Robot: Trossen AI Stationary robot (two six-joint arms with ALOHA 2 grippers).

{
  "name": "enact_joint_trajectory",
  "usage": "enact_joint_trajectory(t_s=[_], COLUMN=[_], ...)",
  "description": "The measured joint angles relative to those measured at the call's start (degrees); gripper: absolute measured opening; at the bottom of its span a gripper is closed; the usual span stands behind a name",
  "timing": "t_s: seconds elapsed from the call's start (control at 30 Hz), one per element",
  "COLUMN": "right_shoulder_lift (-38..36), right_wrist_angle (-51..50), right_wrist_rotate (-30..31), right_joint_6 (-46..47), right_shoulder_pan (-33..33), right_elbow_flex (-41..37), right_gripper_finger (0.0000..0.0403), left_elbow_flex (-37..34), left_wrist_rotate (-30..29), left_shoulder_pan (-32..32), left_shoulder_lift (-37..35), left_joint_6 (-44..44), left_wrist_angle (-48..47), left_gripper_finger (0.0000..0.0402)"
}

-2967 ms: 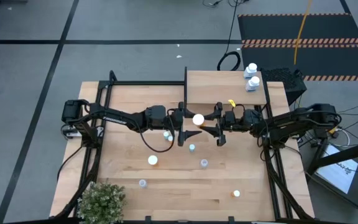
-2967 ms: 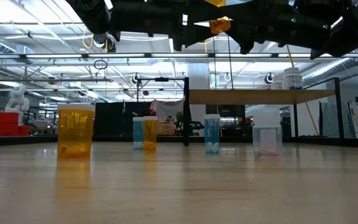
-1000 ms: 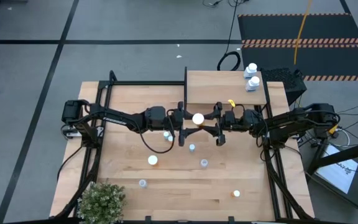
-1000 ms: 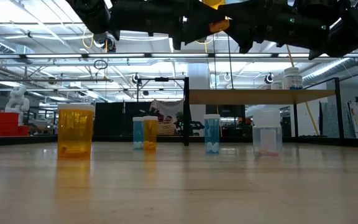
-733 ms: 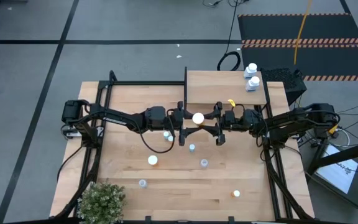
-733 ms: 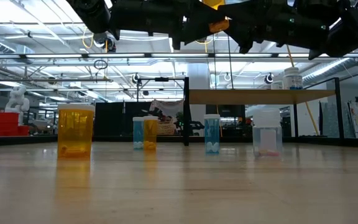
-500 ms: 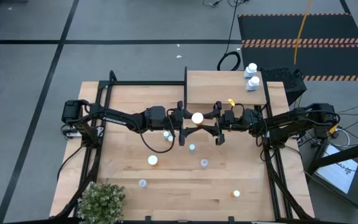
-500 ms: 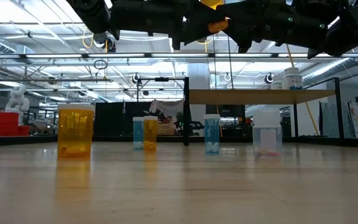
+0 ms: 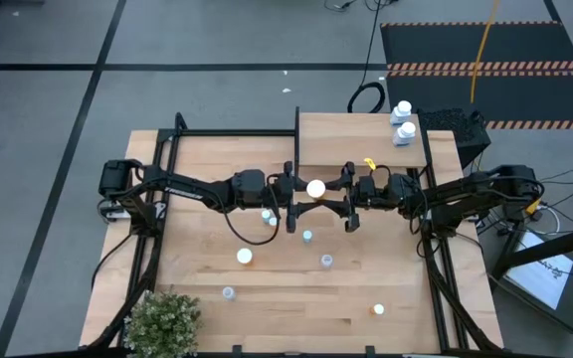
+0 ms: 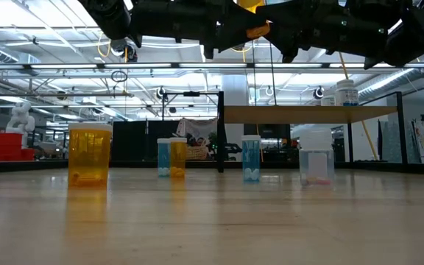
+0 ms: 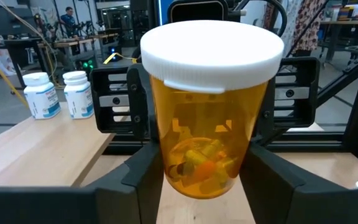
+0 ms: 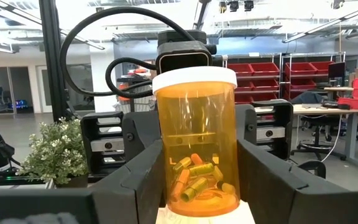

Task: Pick and place medicine bottles onto shelf by color
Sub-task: Put the bottom large orange pill bottle on the shelf

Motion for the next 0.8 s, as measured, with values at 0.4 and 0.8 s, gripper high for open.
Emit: enact_joint_trajectory(t_s=[0.4, 0.8], right_shoulder_lift=[0.0, -9.0], right_wrist_angle=[-0.2, -18.3], right_wrist_rotate=[-0.1, 1.4], right_joint_6=[0.0, 2.4], right_shoulder_pan=[0.0, 0.0], right_elbow_flex=[0.0, 0.0], right_gripper_finger=[0.0183, 0.0276], left_elbow_flex=[0.1, 0.3], left_wrist_rotate=[0.0, 0.2], left_shoulder_pan=[0.0, 1.9], left_shoulder_lift=[0.0, 0.0], left_joint_6=[0.3, 2.9], left_wrist_angle=[-0.8, -6.3], left_gripper_finger=[0.0201, 0.0202])
